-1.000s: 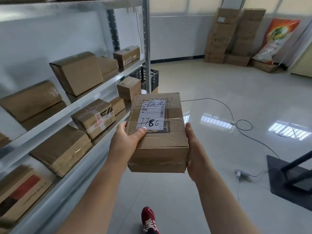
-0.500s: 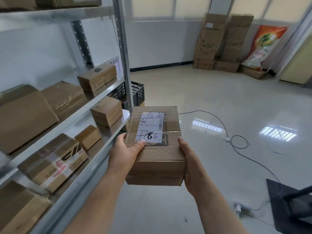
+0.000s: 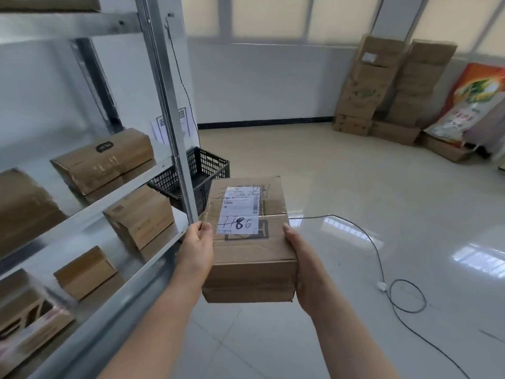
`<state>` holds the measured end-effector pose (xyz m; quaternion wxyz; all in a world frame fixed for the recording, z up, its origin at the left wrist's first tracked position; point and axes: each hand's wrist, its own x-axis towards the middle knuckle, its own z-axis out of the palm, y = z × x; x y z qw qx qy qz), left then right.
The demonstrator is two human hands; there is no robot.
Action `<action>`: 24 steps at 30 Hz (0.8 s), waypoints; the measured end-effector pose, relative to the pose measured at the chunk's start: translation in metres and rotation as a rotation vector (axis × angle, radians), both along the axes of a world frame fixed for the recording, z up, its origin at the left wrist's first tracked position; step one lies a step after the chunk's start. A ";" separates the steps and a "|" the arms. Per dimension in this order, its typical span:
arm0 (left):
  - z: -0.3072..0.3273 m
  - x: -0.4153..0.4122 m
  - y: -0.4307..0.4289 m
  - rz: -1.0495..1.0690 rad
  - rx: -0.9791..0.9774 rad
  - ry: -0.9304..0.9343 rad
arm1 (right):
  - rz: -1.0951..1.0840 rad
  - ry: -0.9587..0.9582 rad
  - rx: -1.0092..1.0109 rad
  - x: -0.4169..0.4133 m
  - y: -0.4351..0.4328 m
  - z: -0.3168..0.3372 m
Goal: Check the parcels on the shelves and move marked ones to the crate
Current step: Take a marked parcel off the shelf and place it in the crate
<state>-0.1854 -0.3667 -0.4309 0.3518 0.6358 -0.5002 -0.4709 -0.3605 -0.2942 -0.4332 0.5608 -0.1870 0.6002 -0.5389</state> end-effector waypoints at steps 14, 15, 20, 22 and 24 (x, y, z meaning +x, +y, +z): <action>-0.041 -0.105 -0.228 0.096 0.045 0.034 | 0.156 -0.019 0.063 -0.116 -0.252 -0.026; -0.042 -0.108 -0.242 0.104 0.049 0.030 | 0.167 -0.016 0.062 -0.121 -0.267 -0.026; -0.050 -0.124 -0.328 0.161 0.082 -0.004 | 0.255 0.013 0.113 -0.140 -0.366 -0.029; -0.049 -0.129 -0.359 0.176 0.085 -0.011 | 0.285 0.047 0.124 -0.147 -0.404 -0.030; -0.052 -0.132 -0.387 0.196 0.090 -0.022 | 0.307 0.077 0.135 -0.151 -0.440 -0.035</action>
